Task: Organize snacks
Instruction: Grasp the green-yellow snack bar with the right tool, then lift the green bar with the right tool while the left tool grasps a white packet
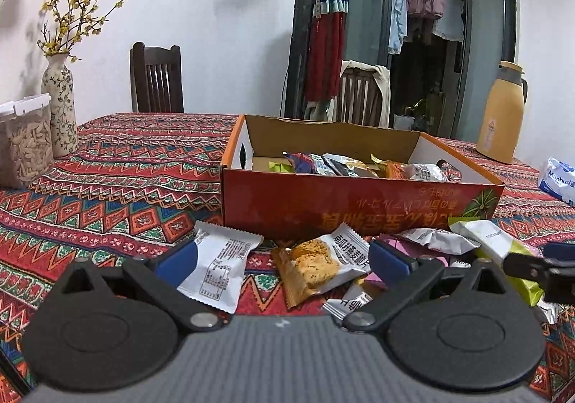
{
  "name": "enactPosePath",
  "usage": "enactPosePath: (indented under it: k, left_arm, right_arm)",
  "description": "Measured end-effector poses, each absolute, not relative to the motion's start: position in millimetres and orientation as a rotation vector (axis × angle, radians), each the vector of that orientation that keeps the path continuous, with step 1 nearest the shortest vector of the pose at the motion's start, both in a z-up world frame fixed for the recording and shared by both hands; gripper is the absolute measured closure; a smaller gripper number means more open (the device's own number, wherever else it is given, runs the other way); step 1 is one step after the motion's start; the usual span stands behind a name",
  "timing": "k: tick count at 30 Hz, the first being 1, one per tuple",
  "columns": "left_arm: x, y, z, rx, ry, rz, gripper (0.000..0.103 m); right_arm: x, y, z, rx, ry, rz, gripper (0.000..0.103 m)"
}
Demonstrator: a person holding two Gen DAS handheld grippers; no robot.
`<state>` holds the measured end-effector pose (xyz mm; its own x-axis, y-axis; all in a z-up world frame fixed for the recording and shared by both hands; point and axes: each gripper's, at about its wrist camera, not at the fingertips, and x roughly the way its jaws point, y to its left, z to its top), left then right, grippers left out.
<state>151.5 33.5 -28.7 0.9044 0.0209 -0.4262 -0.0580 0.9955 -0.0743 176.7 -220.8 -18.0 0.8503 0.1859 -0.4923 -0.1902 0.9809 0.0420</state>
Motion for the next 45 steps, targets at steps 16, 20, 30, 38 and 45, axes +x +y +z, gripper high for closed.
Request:
enactPosePath:
  k: [16, 20, 30, 38, 45]
  left_arm:
    - [155.3, 37.5, -32.4, -0.125, 0.465, 0.021, 0.0]
    - [155.0, 37.0, -32.2, -0.125, 0.464, 0.024, 0.0]
    - [155.8, 34.8, -32.7, -0.116, 0.471, 0.033, 0.0]
    - [158.4, 33.5, -32.8, -0.107, 0.484, 0.053, 0.0]
    - [163.1, 33.3, -29.6, -0.077, 0.52, 0.082, 0.0]
  right_arm:
    - [210.2, -199.6, -23.4, -0.075, 0.604, 0.212, 0.065]
    - [195.8, -203.9, -22.6, -0.051, 0.542, 0.218, 0.066]
    - [179.2, -221.9, -8.5, 0.013, 0.387, 0.189, 0.066]
    - [190.7, -214.0, -2.3, -0.001, 0.273, 0.192, 0.066]
    - [193.9, -211.9, -7.9, 0.007, 0.251, 0.22, 0.066]
